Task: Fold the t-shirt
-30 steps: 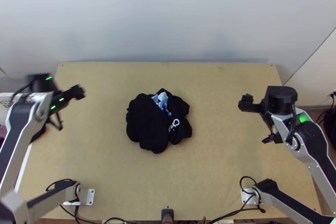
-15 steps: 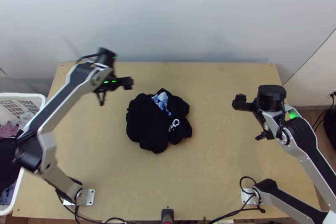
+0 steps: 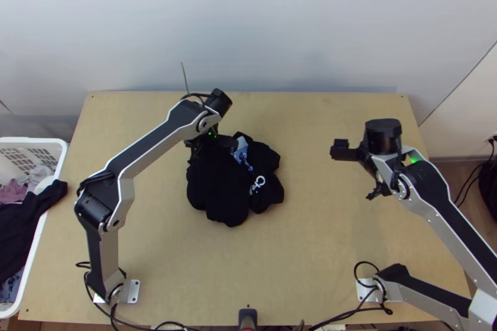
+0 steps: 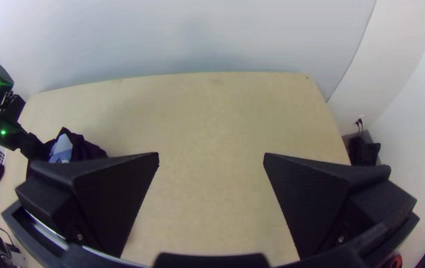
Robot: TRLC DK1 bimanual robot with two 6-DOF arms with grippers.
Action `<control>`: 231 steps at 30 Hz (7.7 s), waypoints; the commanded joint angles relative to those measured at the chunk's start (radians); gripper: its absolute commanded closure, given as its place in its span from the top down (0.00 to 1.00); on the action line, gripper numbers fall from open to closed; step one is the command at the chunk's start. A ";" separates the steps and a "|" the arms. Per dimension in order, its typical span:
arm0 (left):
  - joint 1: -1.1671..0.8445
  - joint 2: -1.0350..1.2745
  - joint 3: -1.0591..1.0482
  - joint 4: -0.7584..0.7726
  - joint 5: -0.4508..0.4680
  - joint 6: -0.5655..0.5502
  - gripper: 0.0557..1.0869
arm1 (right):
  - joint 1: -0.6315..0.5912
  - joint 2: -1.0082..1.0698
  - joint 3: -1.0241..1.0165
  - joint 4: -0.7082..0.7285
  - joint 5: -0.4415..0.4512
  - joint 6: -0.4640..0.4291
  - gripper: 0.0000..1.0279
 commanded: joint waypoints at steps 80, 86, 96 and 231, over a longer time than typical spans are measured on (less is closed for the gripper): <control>0.347 -0.606 -0.004 -0.343 0.427 0.247 0.04 | -0.044 0.314 0.533 -0.235 -0.382 0.094 0.03; 0.349 -0.701 -0.021 -0.340 0.538 0.247 0.30 | -0.084 0.284 0.541 -0.258 -0.380 0.092 0.03; 0.281 -0.763 -0.127 -0.339 0.598 0.201 0.80 | -0.140 0.268 0.446 -0.256 -0.385 0.080 0.03; 0.203 -0.057 -0.082 0.152 0.191 0.117 0.57 | -0.129 0.177 0.147 -0.356 -0.584 -0.122 0.03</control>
